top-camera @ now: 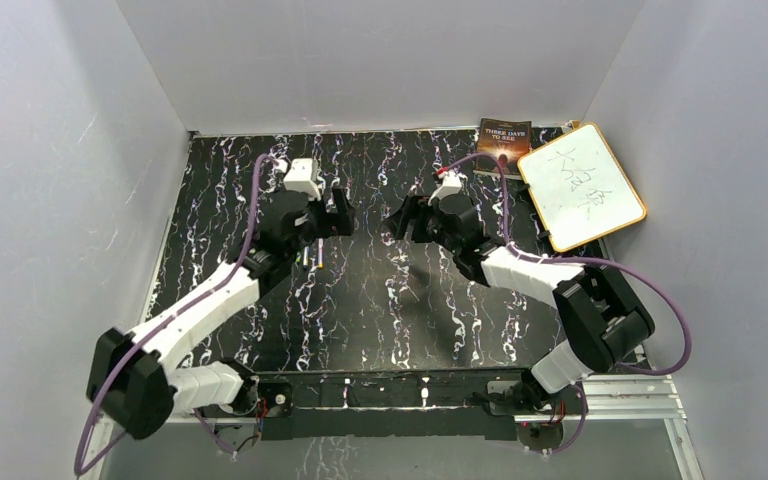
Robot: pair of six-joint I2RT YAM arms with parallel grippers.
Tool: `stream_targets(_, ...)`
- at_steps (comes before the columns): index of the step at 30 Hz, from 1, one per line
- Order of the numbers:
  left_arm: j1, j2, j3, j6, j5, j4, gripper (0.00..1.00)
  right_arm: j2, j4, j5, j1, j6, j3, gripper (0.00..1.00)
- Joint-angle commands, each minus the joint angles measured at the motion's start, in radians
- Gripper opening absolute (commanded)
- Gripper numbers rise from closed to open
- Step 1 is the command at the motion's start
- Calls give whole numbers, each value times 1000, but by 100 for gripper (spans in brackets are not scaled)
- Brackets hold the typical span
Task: Insert the pens into the pen caps
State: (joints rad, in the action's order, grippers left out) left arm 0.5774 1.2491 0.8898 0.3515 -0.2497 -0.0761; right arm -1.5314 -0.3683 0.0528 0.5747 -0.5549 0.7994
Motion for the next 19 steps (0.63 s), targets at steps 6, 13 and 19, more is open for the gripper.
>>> stream_targets(6, -1, -233, -100, 124, 115, 2, 99, 178, 28, -82, -3, 91, -99, 85)
stream_targets(13, 0, -296, -93, 57, 126, 40, 98, 286, 79, -113, -3, 126, -159, 85)
stream_targets(19, 0, -296, -92, 57, 153, 31, 98, 306, 97, -119, -3, 128, -171, 85)
